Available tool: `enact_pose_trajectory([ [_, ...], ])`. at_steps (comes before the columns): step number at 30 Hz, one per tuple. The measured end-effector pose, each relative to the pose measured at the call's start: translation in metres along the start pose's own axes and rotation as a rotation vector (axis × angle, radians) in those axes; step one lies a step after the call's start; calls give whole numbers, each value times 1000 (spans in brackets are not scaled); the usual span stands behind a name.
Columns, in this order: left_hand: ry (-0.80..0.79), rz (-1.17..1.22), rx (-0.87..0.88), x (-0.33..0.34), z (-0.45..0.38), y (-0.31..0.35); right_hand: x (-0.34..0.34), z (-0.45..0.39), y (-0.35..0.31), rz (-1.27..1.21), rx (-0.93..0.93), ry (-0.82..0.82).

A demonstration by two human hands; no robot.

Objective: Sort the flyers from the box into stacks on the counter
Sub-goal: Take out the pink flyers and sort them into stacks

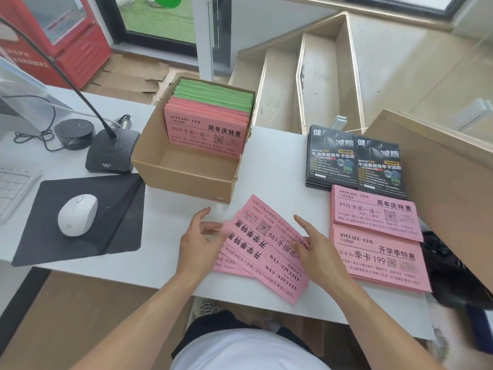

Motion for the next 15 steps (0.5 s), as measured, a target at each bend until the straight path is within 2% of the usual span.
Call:
enact_pose_trajectory([
  [7, -90, -209, 45, 10, 2, -8, -23, 1, -2, -35, -14, 152],
  [9, -88, -272, 69, 11, 2, -4, -42, 4, -2, -117, -15, 280],
  [12, -75, -306, 70, 11, 3, -4, -75, 14, 5, -373, 15, 474],
  [13, -78, -304, 63, 11, 4, -5, -80, 16, 7, -427, 31, 482],
  [15, -82, -296, 53, 11, 5, -6, -74, 16, 5, -436, 39, 387],
])
Point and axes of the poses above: each hand's wrist, its own z-axis away from the middle knuckle, its own x-axis out of the palm, y = z × x, the point moved 10 cm from there along -z, towards the middle knuckle, and after that the axes turned 9 degrees about z, right-handed, at the moved point
